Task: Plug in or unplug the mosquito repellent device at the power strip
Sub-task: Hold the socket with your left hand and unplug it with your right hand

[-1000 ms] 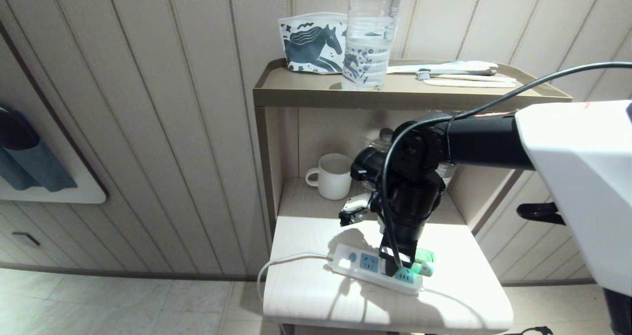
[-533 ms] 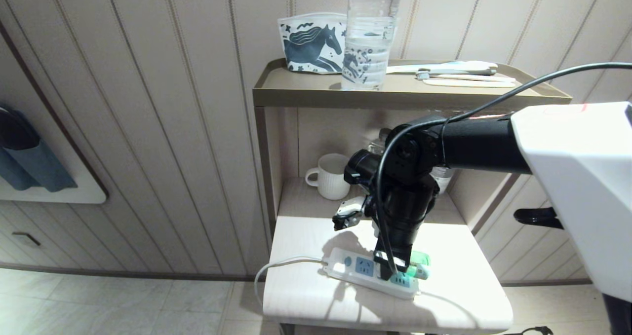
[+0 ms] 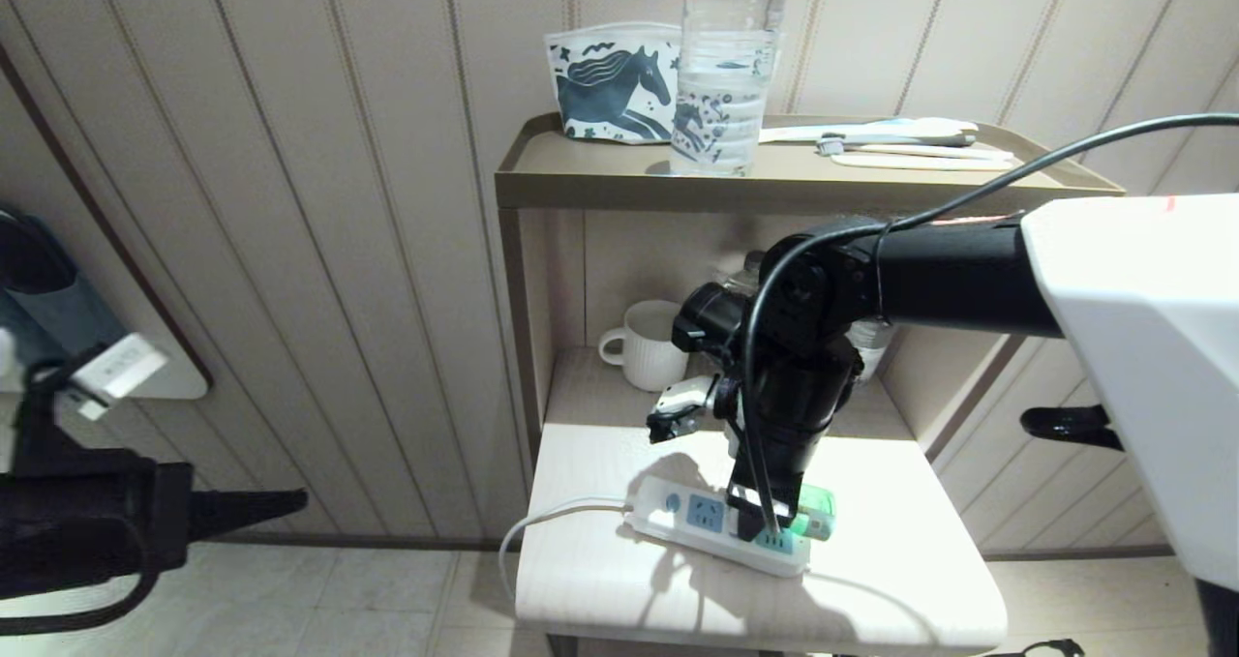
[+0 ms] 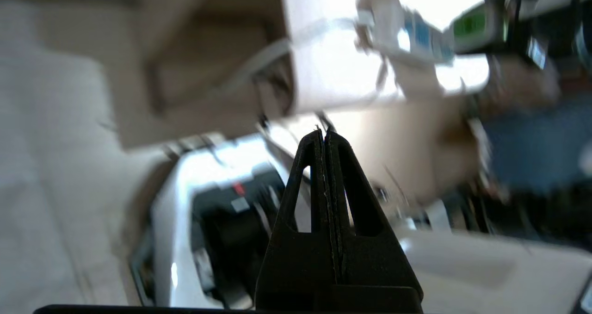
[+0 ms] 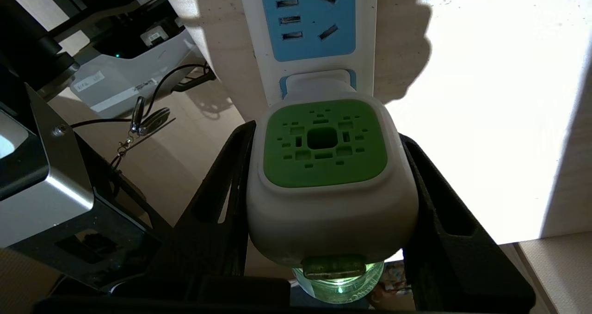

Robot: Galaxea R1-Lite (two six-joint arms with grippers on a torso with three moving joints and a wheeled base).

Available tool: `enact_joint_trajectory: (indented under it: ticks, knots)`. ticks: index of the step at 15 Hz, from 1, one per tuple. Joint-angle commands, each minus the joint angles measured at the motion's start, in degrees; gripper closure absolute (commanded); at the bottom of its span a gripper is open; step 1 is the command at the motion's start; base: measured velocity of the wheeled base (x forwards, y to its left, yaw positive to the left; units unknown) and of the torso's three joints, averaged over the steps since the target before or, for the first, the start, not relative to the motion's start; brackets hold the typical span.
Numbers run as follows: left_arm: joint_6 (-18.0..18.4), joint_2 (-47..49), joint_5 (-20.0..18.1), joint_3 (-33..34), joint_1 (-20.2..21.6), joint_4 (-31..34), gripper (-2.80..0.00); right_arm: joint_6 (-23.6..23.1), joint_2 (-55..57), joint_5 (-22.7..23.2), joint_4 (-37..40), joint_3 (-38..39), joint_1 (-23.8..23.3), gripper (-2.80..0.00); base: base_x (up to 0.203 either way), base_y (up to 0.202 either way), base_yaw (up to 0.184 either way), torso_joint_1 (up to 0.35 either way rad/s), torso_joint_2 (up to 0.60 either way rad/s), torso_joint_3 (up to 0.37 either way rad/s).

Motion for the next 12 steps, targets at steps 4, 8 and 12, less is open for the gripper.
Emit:
enact_joint_trajectory:
  ticks: [4, 8, 12]
  knots:
    - [1.27, 20.79, -4.54, -7.84, -13.25, -1.19, 0.00, 0.19, -0.38, 0.70, -1.13, -0.01, 0.23, 0.00, 0.000, 0.000, 0.000, 0.000, 0.00, 0.000]
    - [-3.76, 25.07, -4.93, -13.32, -18.45, -2.06, 0.00, 1.44, 1.24, 2.72, -2.79, -0.25, 1.67, 0.00, 0.000, 0.000, 0.000, 0.000, 0.00, 0.000]
    - [-9.32, 26.24, -4.96, -14.74, -23.08, -4.53, 0.00, 3.21, 2.90, 5.70, -5.85, -0.39, 1.63, 0.00, 0.000, 0.000, 0.000, 0.000, 0.00, 0.000]
